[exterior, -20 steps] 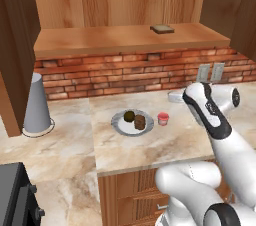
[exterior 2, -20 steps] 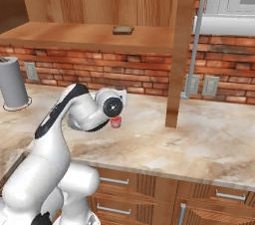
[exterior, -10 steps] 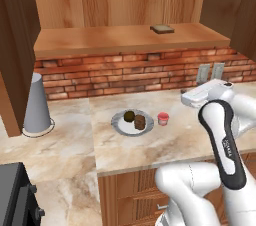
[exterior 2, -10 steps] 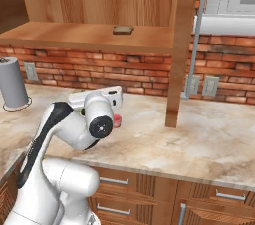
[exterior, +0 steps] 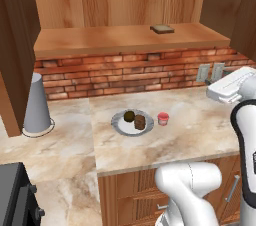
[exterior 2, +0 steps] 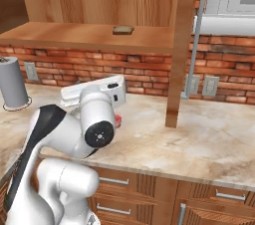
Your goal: Pick the avocado and bread from the counter and place them on the plate. Then pick the jam from the cabinet and place it next to the plate. Lastly close the cabinet door.
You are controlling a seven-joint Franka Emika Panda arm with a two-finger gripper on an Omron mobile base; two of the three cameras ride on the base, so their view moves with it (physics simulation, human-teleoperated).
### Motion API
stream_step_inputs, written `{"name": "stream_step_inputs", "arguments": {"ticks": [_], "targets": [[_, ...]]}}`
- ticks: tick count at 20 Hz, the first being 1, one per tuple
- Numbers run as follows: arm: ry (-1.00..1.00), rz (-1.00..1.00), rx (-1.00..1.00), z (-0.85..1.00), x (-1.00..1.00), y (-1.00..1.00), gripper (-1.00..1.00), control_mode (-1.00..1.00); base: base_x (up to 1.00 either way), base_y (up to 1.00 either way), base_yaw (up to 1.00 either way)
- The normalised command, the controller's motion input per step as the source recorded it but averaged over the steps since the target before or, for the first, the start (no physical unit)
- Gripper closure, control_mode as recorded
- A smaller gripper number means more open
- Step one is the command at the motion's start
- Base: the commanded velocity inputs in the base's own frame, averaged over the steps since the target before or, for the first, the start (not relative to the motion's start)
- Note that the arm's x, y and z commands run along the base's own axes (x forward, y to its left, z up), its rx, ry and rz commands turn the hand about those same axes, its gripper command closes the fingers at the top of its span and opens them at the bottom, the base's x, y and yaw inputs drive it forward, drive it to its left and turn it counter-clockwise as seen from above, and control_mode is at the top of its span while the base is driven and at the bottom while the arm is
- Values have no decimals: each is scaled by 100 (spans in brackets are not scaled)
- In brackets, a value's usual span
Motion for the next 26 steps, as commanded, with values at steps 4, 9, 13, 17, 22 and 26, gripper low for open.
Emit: {"name": "stream_step_inputs", "arguments": {"ticks": [4,9,13,17,22,26], "targets": [[1,-3,-2,61,-79,-29,-100,-100,0,0,0],[4,-5,-4,37,-80,-34,-100,-100,0,0,0],[8,-5,-4,23,-84,-34,-100,-100,0,0,0],[9,-8,-6,12,-84,-22,-100,-100,0,0,0],[2,-9,-1,-2,-70,-31,-100,-100,0,0,0],[-2,-8,1,0,-20,-29,-100,-100,0,0,0]]}}
